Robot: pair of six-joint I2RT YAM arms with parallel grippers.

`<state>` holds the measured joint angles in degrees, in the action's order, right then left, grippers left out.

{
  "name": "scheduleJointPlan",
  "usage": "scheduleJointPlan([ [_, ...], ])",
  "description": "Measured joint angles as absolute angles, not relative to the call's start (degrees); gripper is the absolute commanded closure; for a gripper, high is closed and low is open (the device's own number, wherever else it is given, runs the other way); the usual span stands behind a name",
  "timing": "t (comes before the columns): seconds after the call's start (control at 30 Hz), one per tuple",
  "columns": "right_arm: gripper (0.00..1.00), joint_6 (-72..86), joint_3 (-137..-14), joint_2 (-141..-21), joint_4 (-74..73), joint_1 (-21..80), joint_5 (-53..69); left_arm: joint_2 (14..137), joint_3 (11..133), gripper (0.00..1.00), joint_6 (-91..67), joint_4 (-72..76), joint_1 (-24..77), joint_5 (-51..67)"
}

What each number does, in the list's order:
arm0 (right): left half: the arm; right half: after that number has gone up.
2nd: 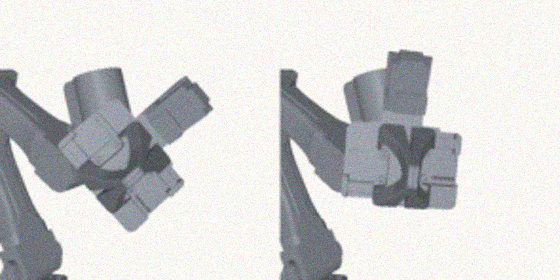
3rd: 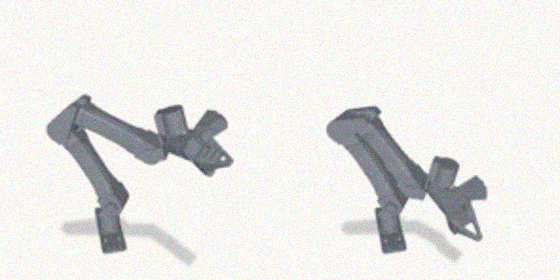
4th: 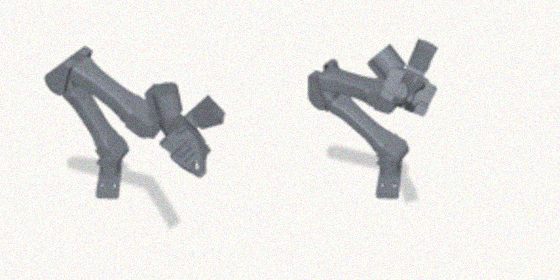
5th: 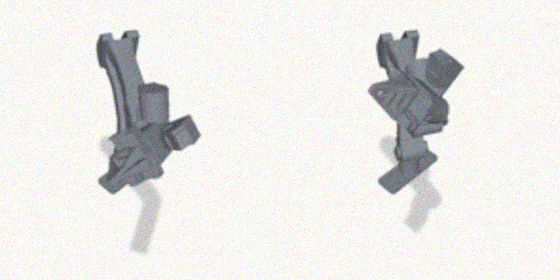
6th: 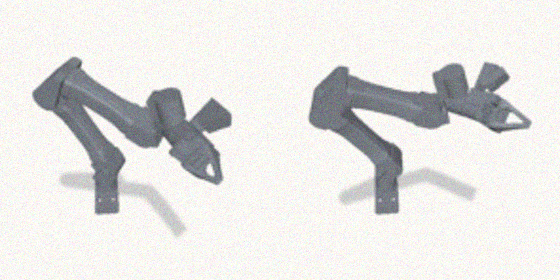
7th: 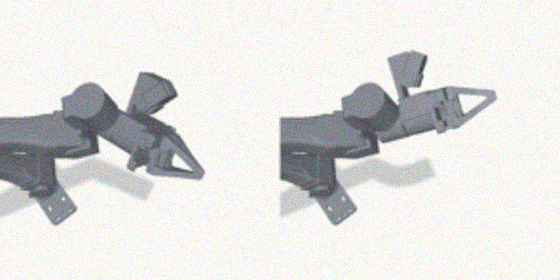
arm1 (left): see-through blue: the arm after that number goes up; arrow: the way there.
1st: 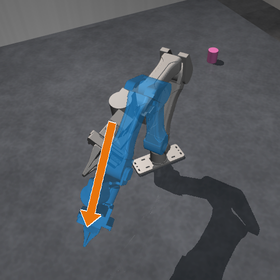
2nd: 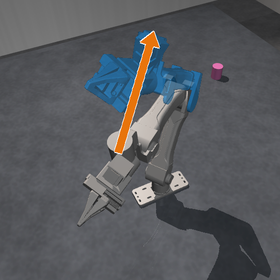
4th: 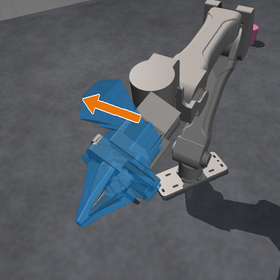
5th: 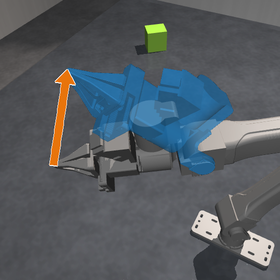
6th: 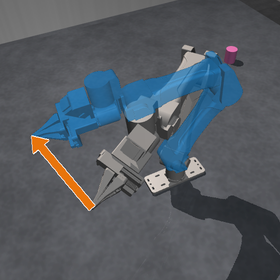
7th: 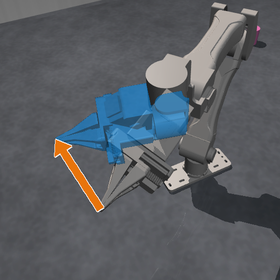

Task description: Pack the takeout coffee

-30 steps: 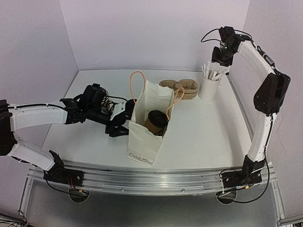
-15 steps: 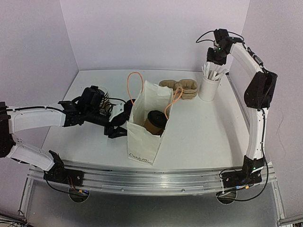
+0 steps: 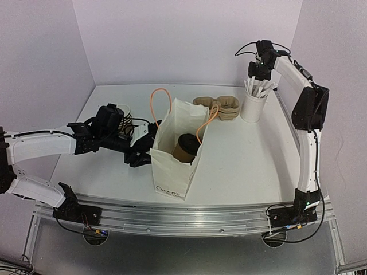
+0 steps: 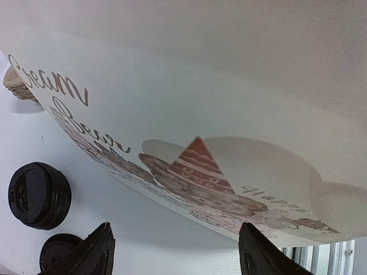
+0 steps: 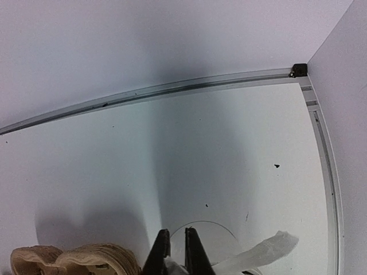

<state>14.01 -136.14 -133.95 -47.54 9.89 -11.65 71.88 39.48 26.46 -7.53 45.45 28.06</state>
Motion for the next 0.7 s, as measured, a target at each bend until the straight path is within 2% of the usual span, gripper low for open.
scheduleJointPlan([
  [0.33, 1.0, 10.3, -135.8, -131.8, -47.2, 9.9, -11.5, 71.8, 39.5, 0.23, 26.3, -7.5, 45.5, 26.8],
  [0.7, 1.0, 3.8, -136.7, -113.1, -42.5, 9.9, -9.5, 71.8, 39.5, 0.2, 26.5, -7.5, 45.5, 24.6],
])
